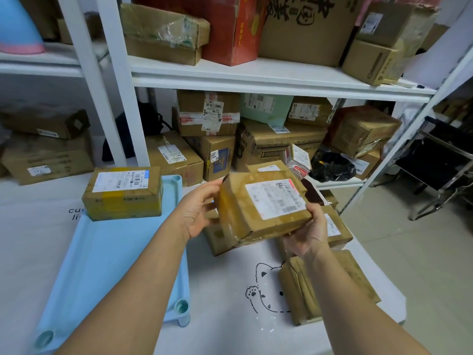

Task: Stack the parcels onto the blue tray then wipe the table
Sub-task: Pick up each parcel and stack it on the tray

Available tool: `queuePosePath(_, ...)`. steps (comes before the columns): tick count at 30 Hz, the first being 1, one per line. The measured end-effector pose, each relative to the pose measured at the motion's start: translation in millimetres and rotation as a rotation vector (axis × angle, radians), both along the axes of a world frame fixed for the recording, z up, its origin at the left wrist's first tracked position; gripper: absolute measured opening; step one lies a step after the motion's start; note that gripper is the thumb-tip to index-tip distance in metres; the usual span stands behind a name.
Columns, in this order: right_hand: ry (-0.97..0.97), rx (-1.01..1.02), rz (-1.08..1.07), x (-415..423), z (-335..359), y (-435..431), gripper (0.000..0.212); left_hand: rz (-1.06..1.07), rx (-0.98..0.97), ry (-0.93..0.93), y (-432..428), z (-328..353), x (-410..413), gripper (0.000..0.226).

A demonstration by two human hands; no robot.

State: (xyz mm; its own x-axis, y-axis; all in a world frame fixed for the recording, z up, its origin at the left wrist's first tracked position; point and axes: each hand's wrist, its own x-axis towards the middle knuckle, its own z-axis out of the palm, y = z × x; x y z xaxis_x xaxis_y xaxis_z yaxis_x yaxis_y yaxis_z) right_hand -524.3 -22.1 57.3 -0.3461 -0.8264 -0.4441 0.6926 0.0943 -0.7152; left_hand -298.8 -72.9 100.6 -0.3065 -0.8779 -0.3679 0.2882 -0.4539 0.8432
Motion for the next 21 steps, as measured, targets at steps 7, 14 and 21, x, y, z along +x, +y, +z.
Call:
queuePosePath(7,0.264,-0.063,0.116,14,7,-5,0.032,-0.081,0.231,-0.209,7,-22,6,0.052)
queuePosePath(14,0.287,-0.004,0.273,54,-3,-20,0.016,0.167,0.204,-0.273,11,-40,43,0.047)
queuePosePath(21,0.328,0.062,0.526,114,-13,-35,0.052,0.381,0.174,-0.224,21,-37,99,0.017)
